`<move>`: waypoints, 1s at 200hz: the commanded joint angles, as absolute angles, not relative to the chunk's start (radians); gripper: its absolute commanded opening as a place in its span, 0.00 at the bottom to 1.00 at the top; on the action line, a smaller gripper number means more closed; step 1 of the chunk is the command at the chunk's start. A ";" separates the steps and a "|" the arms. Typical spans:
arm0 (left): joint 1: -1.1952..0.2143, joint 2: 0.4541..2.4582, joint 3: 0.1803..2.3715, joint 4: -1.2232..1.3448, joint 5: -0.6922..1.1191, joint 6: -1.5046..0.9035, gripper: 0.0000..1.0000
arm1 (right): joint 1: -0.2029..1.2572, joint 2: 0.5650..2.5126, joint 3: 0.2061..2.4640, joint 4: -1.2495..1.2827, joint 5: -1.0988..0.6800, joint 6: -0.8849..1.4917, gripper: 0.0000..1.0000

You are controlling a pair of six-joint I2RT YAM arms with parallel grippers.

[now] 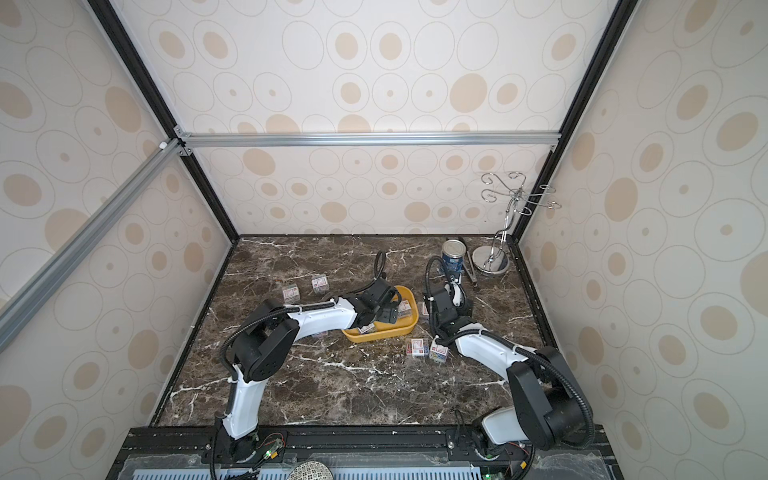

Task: Take the paper clips out of the storage box
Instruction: Move the boxed paper clips to the storage box.

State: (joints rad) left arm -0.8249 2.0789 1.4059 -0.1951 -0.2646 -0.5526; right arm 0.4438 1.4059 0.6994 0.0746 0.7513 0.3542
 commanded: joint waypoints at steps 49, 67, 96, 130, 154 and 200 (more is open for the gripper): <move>-0.836 2.000 1.297 -0.212 -0.311 -0.579 0.88 | 0.445 1.407 0.711 0.063 0.751 0.360 0.76; -0.833 1.993 1.290 -0.218 -0.355 -0.592 0.88 | 0.443 1.403 0.706 0.069 0.749 0.360 0.76; -0.820 1.967 1.275 -0.218 -0.407 -0.633 0.88 | 0.445 1.402 0.706 0.071 0.747 0.361 0.76; -0.786 1.915 1.224 -0.160 -0.384 -0.666 0.84 | 0.444 1.404 0.707 0.069 0.746 0.360 0.76; -0.781 1.911 1.229 -0.140 -0.337 -0.647 0.82 | 0.444 1.396 0.699 0.077 0.746 0.359 0.76; -0.782 1.958 1.261 -0.149 -0.299 -0.641 0.84 | 0.444 1.401 0.705 0.072 0.746 0.357 0.76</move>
State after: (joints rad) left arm -0.7853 1.9324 1.2274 -0.1493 -0.3164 -0.6289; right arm 0.4435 1.4059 0.6994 0.0753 0.7368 0.3542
